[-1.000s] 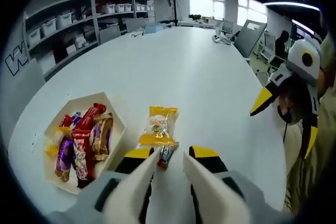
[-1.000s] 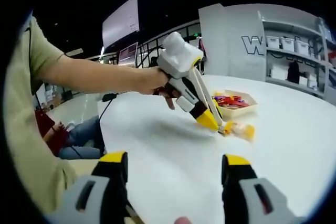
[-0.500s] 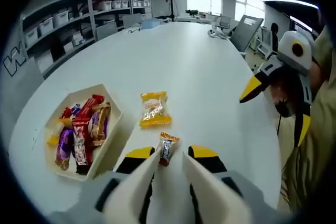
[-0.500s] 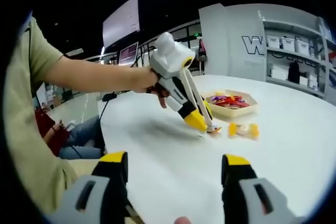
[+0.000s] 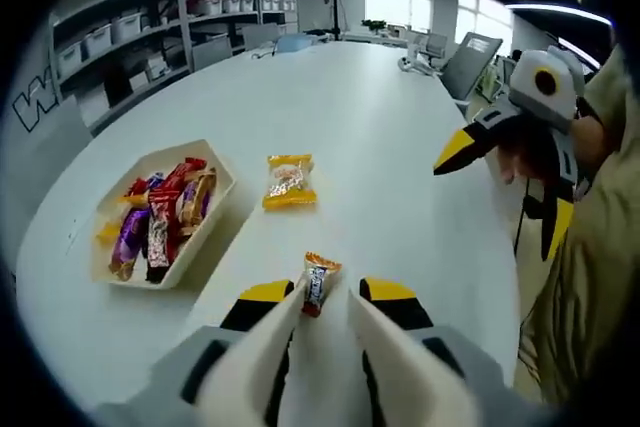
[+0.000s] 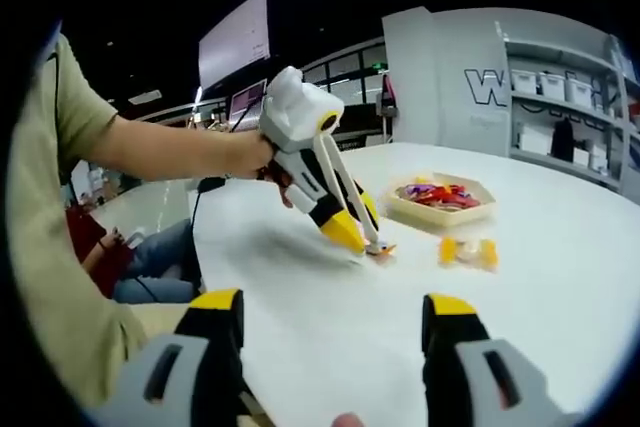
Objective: Place the target food into the container with the food tongs after gripping and lifting it, then release it inside without dropping or visibly crushing the food.
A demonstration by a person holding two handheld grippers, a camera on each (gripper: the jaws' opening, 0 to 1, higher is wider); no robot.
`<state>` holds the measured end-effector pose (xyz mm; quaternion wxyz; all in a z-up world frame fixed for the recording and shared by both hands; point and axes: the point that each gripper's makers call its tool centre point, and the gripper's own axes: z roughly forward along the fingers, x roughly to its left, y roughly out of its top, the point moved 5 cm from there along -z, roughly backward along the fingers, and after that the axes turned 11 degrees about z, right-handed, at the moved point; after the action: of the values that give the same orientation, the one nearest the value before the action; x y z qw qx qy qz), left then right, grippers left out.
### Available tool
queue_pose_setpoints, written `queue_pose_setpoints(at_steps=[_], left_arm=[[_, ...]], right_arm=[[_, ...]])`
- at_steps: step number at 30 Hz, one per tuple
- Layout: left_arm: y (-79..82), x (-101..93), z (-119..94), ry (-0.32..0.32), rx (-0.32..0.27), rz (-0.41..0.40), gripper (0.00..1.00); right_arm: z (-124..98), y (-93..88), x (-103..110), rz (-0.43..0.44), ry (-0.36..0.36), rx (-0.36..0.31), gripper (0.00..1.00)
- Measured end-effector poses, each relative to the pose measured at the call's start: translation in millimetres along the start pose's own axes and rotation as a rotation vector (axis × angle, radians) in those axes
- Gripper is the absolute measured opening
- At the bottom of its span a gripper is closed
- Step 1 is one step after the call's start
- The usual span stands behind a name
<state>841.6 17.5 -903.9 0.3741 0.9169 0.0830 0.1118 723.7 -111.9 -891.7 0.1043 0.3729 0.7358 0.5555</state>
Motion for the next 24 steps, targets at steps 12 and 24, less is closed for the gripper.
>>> queue_pose_setpoints(at_steps=[12,24], left_arm=[[-4.5,2.5,-12,0.032,-0.023,-0.036,0.25],[0.6,10.1,-2,0.038,-0.039,-0.051,0.26]], right_arm=[[3,2.9,0,-0.007,0.007,0.002,0.71],[2,0.7,-1,-0.002,0.003,0.003,0.71]])
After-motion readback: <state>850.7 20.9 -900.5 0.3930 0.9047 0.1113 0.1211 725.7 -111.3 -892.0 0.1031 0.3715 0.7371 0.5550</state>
